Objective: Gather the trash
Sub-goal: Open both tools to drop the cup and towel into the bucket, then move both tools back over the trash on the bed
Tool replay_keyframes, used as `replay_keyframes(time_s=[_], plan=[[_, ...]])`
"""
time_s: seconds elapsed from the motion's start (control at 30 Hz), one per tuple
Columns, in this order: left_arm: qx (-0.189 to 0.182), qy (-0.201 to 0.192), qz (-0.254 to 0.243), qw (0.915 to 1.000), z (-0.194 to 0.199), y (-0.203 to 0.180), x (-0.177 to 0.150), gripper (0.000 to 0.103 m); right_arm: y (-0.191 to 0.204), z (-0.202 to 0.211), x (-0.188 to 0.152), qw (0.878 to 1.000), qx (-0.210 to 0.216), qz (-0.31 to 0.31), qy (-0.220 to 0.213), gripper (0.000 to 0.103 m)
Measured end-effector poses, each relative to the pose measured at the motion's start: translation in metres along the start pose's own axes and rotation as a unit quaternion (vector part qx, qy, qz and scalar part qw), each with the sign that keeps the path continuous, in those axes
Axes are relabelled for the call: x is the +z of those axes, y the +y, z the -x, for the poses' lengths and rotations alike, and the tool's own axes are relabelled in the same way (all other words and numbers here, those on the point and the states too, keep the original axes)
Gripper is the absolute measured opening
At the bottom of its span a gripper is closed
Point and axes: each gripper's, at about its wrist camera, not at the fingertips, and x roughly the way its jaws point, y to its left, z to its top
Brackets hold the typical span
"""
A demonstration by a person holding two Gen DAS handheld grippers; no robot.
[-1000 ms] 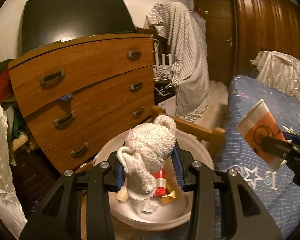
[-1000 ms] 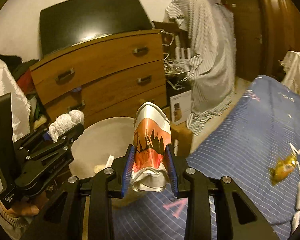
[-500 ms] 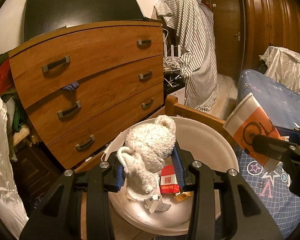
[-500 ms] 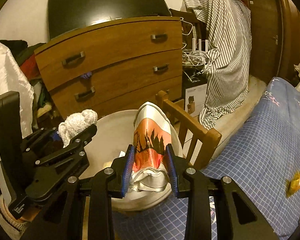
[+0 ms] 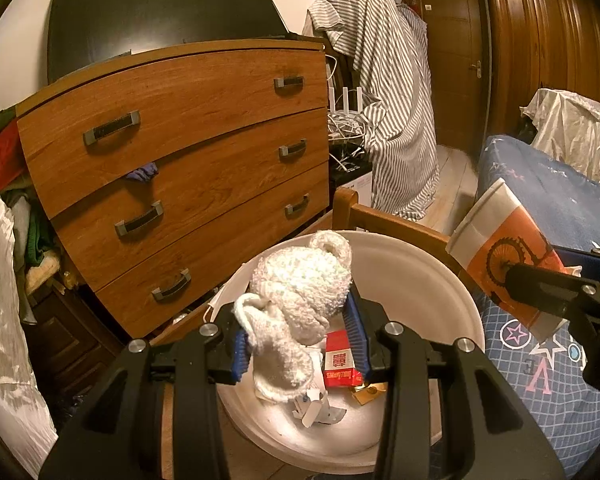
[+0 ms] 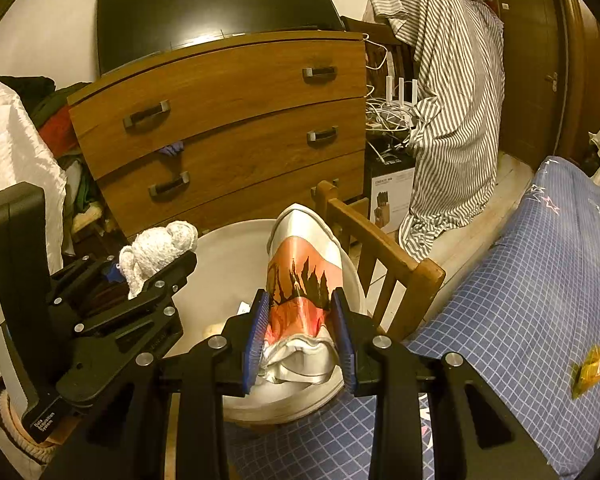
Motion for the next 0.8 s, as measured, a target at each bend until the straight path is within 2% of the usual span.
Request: replay_keyframes(time_s=[0.4,0.5,0.6,0.8], plan=[[0.003,0.002,0.003,1.0,-0.006,0.006,-0.001,0.038,-0.002,-0.002,-0.001,1.0,0.001,0.002,0.0,0.034],[0.005,0.003,0.009,0.9999,-0.008,0.009,0.0,0.041,-0.001,-0.005,-0.001,1.0,0.002,0.013,0.002,0.036],[0.01,0.007,0.024,0.9996,-0.012,0.015,0.0,0.072,-0.002,-0.01,-0.001,1.0,-0.008,0.014,0.002,0.041],[-0.005,0.016,0.024,0.9996,-0.017,0.016,-0.004,0.072,-0.008,-0.011,-0.002,1.0,-0.006,0.005,0.002,0.041]])
